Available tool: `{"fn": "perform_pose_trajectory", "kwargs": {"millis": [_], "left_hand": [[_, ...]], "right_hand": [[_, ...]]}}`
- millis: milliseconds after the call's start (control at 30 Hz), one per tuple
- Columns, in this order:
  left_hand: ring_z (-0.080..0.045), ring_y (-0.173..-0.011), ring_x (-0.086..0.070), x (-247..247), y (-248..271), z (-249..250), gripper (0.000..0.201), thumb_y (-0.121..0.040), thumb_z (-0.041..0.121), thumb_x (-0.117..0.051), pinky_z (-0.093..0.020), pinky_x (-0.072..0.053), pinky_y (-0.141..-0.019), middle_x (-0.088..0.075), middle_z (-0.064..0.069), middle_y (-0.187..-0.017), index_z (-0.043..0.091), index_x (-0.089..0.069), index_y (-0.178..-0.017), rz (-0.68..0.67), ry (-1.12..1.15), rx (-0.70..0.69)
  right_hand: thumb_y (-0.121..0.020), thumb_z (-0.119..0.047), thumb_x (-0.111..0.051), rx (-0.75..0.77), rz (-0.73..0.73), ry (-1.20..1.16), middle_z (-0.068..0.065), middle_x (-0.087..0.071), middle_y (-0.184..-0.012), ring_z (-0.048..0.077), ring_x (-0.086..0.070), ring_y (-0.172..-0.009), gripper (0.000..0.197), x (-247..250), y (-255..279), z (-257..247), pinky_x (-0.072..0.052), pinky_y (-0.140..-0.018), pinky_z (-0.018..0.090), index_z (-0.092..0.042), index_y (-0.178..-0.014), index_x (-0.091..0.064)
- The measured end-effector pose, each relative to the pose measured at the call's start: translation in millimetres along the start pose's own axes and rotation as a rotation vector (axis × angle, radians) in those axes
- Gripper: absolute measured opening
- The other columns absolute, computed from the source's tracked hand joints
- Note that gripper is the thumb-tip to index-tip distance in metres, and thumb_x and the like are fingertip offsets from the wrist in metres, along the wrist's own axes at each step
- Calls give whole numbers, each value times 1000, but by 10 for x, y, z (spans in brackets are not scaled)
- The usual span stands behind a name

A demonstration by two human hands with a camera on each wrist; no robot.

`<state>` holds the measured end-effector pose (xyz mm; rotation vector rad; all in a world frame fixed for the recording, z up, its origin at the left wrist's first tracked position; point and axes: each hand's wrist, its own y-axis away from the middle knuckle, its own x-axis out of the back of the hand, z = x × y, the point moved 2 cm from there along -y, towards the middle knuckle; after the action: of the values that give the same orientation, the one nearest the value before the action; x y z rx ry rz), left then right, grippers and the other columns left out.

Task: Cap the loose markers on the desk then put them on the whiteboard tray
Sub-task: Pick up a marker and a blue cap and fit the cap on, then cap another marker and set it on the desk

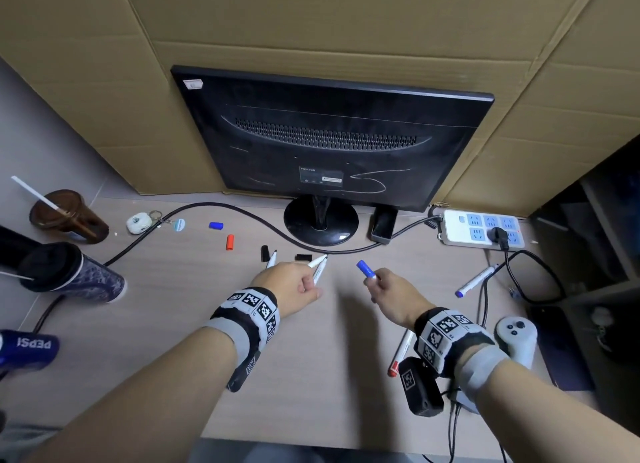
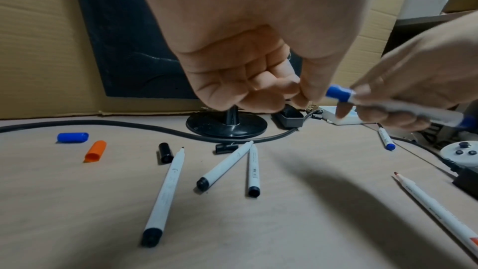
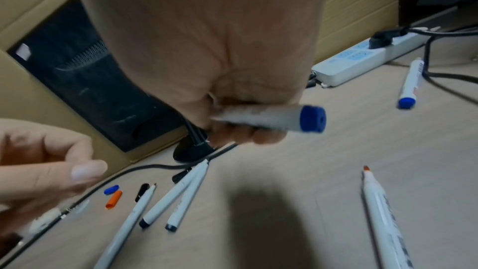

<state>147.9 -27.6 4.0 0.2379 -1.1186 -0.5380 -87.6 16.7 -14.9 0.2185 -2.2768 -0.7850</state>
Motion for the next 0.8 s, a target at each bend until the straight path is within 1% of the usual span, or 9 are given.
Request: {"fn": "perform_pose_trajectory", "kwargs": {"millis": [33,100,200,300,367,467,567,700,800], "left_hand": [[-11,-76,-63,3,5,-30,27,-85,52,-66,-29,-54,-79,-61,13,-71,26,-63,-78,19,-21,26],[-14,-76,-64,5,8,-101,25,-88,48,-63,-30,-56,-76,-61,11,-70,24,-62,-80,47,-63,64],[-22,-77,-67,5,-8,-240,20,-90,39,-57,-33,-58,-72,-67,5,-75,20,-60,-84,86,-104,111],[-23,-78,-68,-8,-4,-389,20,-91,38,-56,-33,-58,-73,-69,2,-82,19,-60,-87,96,-136,167],[-23,-80,-67,-20,-3,-477,22,-92,39,-58,-32,-58,-74,-68,2,-84,18,-61,-87,97,-147,188],[-21,-82,-67,-37,-36,-575,21,-93,40,-59,-32,-57,-75,-67,5,-85,20,-62,-88,82,-135,190],[-19,-85,-68,-56,-127,-656,19,-91,42,-60,-31,-57,-78,-68,7,-89,24,-65,-91,55,-111,189],[-16,-87,-67,-37,-275,-727,10,-89,38,-62,-29,-55,-78,-66,11,-92,29,-64,-91,35,-92,176],[-16,-89,-66,27,-357,-818,8,-90,31,-62,-31,-56,-81,-64,12,-97,32,-62,-97,22,-83,164]], "right_hand": [[-105,-26,-44,-43,-3,6,12,-72,-110,33,-65,-100,27,-53,-47,54,-52,-87,38,-11,-123,-56],[-100,-14,-46,-92,18,61,17,-68,-119,33,-63,-92,35,-153,-99,115,-52,-68,34,-11,-135,-45],[-91,-2,-47,-107,113,-1,16,-62,-104,32,-62,-71,41,-257,-127,148,-46,-37,30,-23,-125,-33],[-85,1,-47,-99,140,58,19,-63,-114,30,-57,-81,34,-354,-297,192,-39,-46,16,-22,-110,-52],[-86,-3,-52,-113,90,127,19,-60,-124,29,-55,-86,38,-424,-399,185,-39,-55,15,-20,-117,-64],[-85,-2,-56,-160,40,174,19,-48,-131,37,-64,-104,54,-488,-475,169,-49,-89,23,-17,-137,-59],[-83,-4,-55,-197,51,166,17,-40,-135,41,-64,-109,58,-513,-505,124,-50,-105,32,-19,-138,-57],[-82,-5,-58,-153,154,184,16,-40,-131,40,-56,-112,47,-491,-567,-17,-54,-97,38,-19,-126,-62],[-91,-11,-58,-1,193,173,12,-53,-118,32,-65,-86,26,-522,-661,-254,-57,-78,36,-19,-113,-68]]}}
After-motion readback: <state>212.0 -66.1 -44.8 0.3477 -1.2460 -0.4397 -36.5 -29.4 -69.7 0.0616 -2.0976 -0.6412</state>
